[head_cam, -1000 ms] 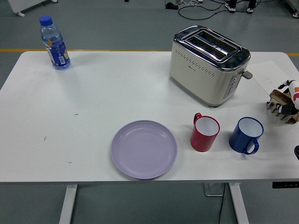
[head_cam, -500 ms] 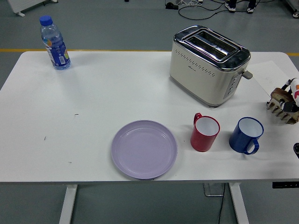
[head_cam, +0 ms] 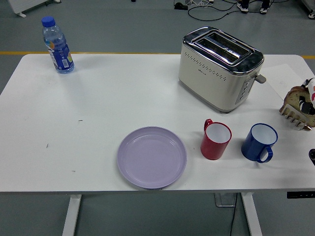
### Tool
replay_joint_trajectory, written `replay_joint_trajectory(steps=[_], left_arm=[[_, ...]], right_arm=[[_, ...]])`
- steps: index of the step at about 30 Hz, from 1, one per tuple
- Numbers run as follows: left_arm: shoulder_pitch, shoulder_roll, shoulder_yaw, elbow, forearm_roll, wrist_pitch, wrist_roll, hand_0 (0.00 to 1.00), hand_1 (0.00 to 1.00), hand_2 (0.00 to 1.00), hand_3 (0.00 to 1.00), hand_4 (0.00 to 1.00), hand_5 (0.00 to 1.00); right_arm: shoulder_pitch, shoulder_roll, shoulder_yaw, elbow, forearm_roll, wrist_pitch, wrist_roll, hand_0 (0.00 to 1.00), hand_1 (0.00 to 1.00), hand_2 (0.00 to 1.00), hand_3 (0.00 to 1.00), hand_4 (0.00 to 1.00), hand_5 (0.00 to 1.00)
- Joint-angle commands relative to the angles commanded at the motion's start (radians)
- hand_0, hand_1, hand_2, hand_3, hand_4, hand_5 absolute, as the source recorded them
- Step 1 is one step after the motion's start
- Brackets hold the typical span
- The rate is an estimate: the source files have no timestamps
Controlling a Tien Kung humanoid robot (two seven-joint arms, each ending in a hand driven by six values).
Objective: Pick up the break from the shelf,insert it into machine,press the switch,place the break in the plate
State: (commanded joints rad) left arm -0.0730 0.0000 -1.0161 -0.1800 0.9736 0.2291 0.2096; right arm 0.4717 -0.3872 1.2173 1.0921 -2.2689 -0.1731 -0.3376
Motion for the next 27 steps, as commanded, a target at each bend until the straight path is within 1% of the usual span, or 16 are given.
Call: replay_joint_trajectory(steps=[1,2,7,8,9,13,14,19,20,25,26,27], left_arm=[[0.0,0.0,0.0,0.0,0.0,0.0,0.0,0.63,0.488,0.506,0.524,0.271,0.83],[0.0,0.0,0.0,0.0,0.0,0.0,0.0,0.631,0.488,0.505,0.524,0.271,0.828],[-0.001,0.0,-0.002,0.0,0.002,0.0,0.001,0.631,0.488,0.505,0.524,0.271,0.828],[-0.001,0.0,-0.002,0.0,0.002,0.001,0.001,0.631,0.488,0.504,0.524,0.27,0.825],[-0.002,0.0,-0.002,0.0,0.002,0.001,0.001,0.631,0.488,0.504,0.524,0.27,0.825],[-0.002,0.0,-0.004,0.0,0.004,0.001,0.002,0.631,0.488,0.504,0.524,0.27,0.825],[-0.003,0.0,-0.004,0.0,0.003,0.001,0.002,0.631,0.488,0.504,0.524,0.271,0.827],[-0.004,0.0,-0.003,0.0,-0.003,0.002,0.0,0.631,0.488,0.504,0.524,0.271,0.827],[-0.004,0.0,-0.003,0.0,-0.003,0.002,0.0,0.631,0.489,0.503,0.524,0.272,0.827],[-0.009,0.0,-0.006,0.0,0.001,0.001,0.003,0.631,0.489,0.503,0.524,0.272,0.827],[-0.01,0.0,-0.006,0.0,0.001,0.001,0.003,0.63,0.488,0.502,0.524,0.272,0.826],[-0.01,0.0,-0.005,0.0,0.001,0.001,0.003,0.63,0.488,0.502,0.524,0.272,0.826]], right_arm=[[0.003,-0.004,-0.001,0.0,0.0,-0.015,0.008,0.394,0.424,0.452,0.515,0.43,0.002],[0.004,-0.006,-0.002,0.0,0.0,-0.02,0.011,0.361,0.408,0.44,0.508,0.392,0.002],[0.014,-0.023,0.002,0.004,0.0,-0.077,0.04,0.361,0.408,0.44,0.508,0.392,0.002],[0.015,-0.026,0.002,0.006,0.0,-0.083,0.043,0.33,0.394,0.431,0.504,0.386,0.002],[0.018,-0.03,0.004,0.009,0.0,-0.095,0.049,0.33,0.394,0.431,0.504,0.386,0.002],[0.028,-0.046,0.004,0.032,0.0,-0.116,0.056,0.33,0.394,0.431,0.504,0.386,0.002],[0.031,-0.051,0.003,0.039,0.0,-0.119,0.057,0.295,0.369,0.412,0.497,0.377,0.002],[0.073,-0.077,-0.01,0.092,0.0,-0.14,0.058,0.295,0.369,0.412,0.497,0.377,0.002],[0.077,-0.079,-0.011,0.096,0.0,-0.141,0.057,0.251,0.343,0.393,0.493,0.368,0.002],[0.154,-0.089,-0.041,0.141,0.011,-0.127,0.027,0.251,0.343,0.393,0.493,0.368,0.002],[0.177,-0.09,-0.051,0.149,0.013,-0.123,0.016,0.227,0.321,0.383,0.486,0.39,0.002],[0.196,-0.09,-0.059,0.155,0.013,-0.12,0.009,0.227,0.321,0.383,0.486,0.39,0.002]])
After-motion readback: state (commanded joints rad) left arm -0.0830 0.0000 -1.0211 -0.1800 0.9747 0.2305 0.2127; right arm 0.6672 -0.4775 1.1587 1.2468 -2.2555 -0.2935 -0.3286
